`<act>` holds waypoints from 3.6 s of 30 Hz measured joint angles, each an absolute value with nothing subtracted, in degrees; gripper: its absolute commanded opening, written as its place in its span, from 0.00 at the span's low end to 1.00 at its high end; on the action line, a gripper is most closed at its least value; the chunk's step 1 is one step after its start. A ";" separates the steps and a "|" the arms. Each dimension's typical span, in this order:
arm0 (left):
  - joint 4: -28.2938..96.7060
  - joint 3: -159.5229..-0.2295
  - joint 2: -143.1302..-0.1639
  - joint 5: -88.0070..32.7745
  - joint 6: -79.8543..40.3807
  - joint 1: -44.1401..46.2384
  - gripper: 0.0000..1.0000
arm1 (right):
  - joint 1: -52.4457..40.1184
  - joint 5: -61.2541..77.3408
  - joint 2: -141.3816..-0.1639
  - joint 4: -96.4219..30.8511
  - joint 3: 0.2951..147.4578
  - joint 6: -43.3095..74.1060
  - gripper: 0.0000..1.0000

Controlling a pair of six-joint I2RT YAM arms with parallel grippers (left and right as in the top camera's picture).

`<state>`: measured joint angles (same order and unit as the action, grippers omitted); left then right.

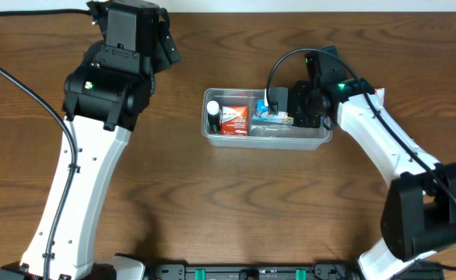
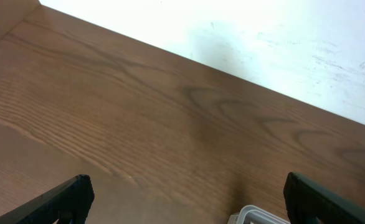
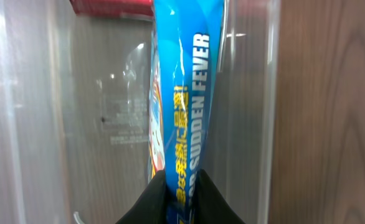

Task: Pack container
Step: 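Lower the blue box into the container beside the red box, then open the right gripper and lay the blue box flat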

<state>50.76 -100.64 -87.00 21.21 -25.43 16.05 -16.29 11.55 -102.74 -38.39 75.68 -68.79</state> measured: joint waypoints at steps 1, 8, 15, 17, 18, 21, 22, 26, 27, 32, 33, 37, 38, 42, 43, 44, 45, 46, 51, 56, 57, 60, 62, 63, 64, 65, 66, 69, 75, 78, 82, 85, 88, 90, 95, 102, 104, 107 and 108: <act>50.76 -100.64 -87.00 21.21 -25.43 16.05 0.98 | -16.32 10.98 -103.11 -38.33 75.68 -68.82 0.11; 50.76 -100.64 -87.02 21.21 -25.43 16.05 0.98 | -16.32 7.77 -103.24 -36.53 75.68 -68.82 0.11; 50.76 -100.64 -87.00 21.21 -25.43 16.05 0.98 | -16.32 6.22 -103.24 -34.98 75.68 -68.05 0.54; 50.76 -100.64 -87.00 21.21 -25.43 16.05 0.98 | -16.32 5.91 -103.24 -35.00 75.70 -67.70 0.63; 50.76 -100.64 -87.02 21.21 -25.43 16.05 0.98 | -16.32 5.82 -103.24 -35.14 75.70 -67.42 0.64; 50.76 -100.64 -87.00 21.21 -25.43 16.05 0.98 | -16.32 5.72 -103.24 -35.38 75.70 -65.84 0.65; 50.76 -100.64 -87.00 21.21 -25.43 16.05 0.98 | -16.32 5.72 -103.24 -35.38 75.70 -65.08 0.65; 50.76 -100.64 -87.00 21.21 -25.43 16.05 0.98 | -16.32 5.76 -103.24 -35.35 75.70 -62.46 0.61; 50.76 -100.64 -87.02 21.21 -25.43 16.05 0.98 | -16.32 5.76 -103.24 -35.38 75.70 -61.69 0.58; 50.76 -100.64 -87.00 21.21 -25.43 16.05 0.98 | -16.32 5.80 -103.24 -35.35 75.70 -57.28 0.49; 50.76 -100.64 -87.00 21.21 -25.41 16.05 0.98 | -16.32 5.82 -103.24 -35.35 75.70 -56.01 0.47; 50.76 -100.64 -87.00 21.21 -25.41 16.05 0.98 | -16.32 5.96 -103.24 -35.35 75.70 -49.82 0.40; 50.76 -100.64 -87.00 21.21 -25.41 16.05 0.98 | -16.32 6.09 -103.24 -35.35 75.70 -47.72 0.38; 50.76 -100.64 -87.00 21.21 -25.43 16.05 0.98 | -16.32 6.94 -103.24 -35.35 75.70 -39.05 0.36; 50.76 -100.64 -87.02 21.21 -25.43 16.05 0.98 | -16.32 7.07 -103.24 -35.33 75.70 -36.91 0.36; 50.76 -100.64 -87.00 21.21 -25.43 16.05 0.98 | -16.32 7.11 -103.24 -35.33 75.70 -35.22 0.36; 50.76 -100.64 -87.02 21.21 -25.43 16.05 0.98 | -16.32 7.16 -103.24 -35.33 75.70 -33.50 0.36; 50.76 -100.64 -87.00 21.21 -25.43 16.05 0.98 | -16.32 7.29 -103.24 -35.31 75.70 -30.61 0.36; 50.76 -100.64 -87.00 21.21 -25.41 16.05 0.98 | -16.32 9.80 -103.22 -36.29 75.70 -24.45 0.39; 50.76 -100.64 -87.00 21.21 -25.43 16.05 0.98 | -16.32 14.06 -103.22 -36.80 75.70 -21.17 0.38; 50.76 -100.64 -87.00 21.21 -25.43 16.05 0.98 | -16.32 14.57 -103.22 -36.77 75.70 -20.86 0.39; 50.76 -100.64 -87.00 21.21 -25.41 16.05 0.98 | -16.32 15.46 -103.22 -36.42 75.70 -20.23 0.39; 50.76 -100.64 -87.02 21.21 -25.43 16.05 0.98 | -16.32 15.84 -103.22 -36.27 75.70 -20.25 0.40; 50.76 -100.64 -87.00 21.21 -25.43 16.05 0.98 | -16.32 15.92 -103.22 -36.27 75.70 -20.34 0.40; 50.76 -100.64 -87.00 21.21 -25.43 16.05 0.98 | -16.32 15.99 -103.22 -36.25 75.70 -20.95 0.40; 50.76 -100.64 -87.00 21.21 -25.43 16.05 0.98 | -16.32 16.10 -103.22 -36.21 75.70 -21.67 0.40; 50.76 -100.64 -87.00 21.21 -25.41 16.05 0.98 | -16.32 16.12 -103.22 -36.23 75.72 -22.22 0.39; 50.76 -100.64 -87.02 21.21 -25.41 16.05 0.98 | -16.32 16.19 -103.20 -37.12 76.40 -23.73 0.37; 50.76 -100.64 -87.00 21.21 -25.43 16.05 0.98 | -16.32 16.43 -101.56 -42.28 78.41 -24.12 0.37; 50.76 -100.64 -87.00 21.21 -25.41 16.05 0.98 | -16.32 16.84 -99.98 -44.84 78.63 -24.01 0.37; 50.76 -100.64 -87.02 21.21 -25.41 16.05 0.98 | -16.32 17.06 -98.91 -45.45 78.72 -23.94 0.12; 50.76 -100.64 -87.00 21.21 -25.43 16.05 0.98 | -16.32 15.70 -98.89 -43.22 78.72 -20.67 0.01; 50.76 -100.64 -87.00 21.21 -25.43 16.05 0.98 | -16.32 12.80 -98.87 -39.75 78.74 -14.85 0.01; 50.76 -100.64 -87.00 21.21 -25.43 16.05 0.98 | -16.32 11.05 -98.87 -37.60 78.76 -11.11 0.01; 50.76 -100.64 -87.02 21.21 -25.41 16.05 0.98 | -16.32 9.58 -98.87 -35.92 78.78 -6.66 0.01; 50.76 -100.64 -87.00 21.21 -25.43 16.05 0.98 | -16.32 6.31 -99.79 -33.26 78.81 1.34 0.01; 50.74 -100.64 -87.00 21.21 -25.41 16.05 0.98 | -16.32 5.82 -100.84 -32.42 78.81 2.42 0.01; 50.76 -100.64 -87.02 21.21 -25.43 16.05 0.98 | -16.32 5.43 -102.98 -31.86 78.81 3.53 0.01; 50.76 -100.64 -87.00 21.21 -25.41 16.05 0.98 | -16.32 5.34 -103.68 -31.88 78.81 3.95 0.01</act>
<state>50.76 -100.64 -87.00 21.21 -25.41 16.05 -16.32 5.34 -103.68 -31.88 78.81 3.95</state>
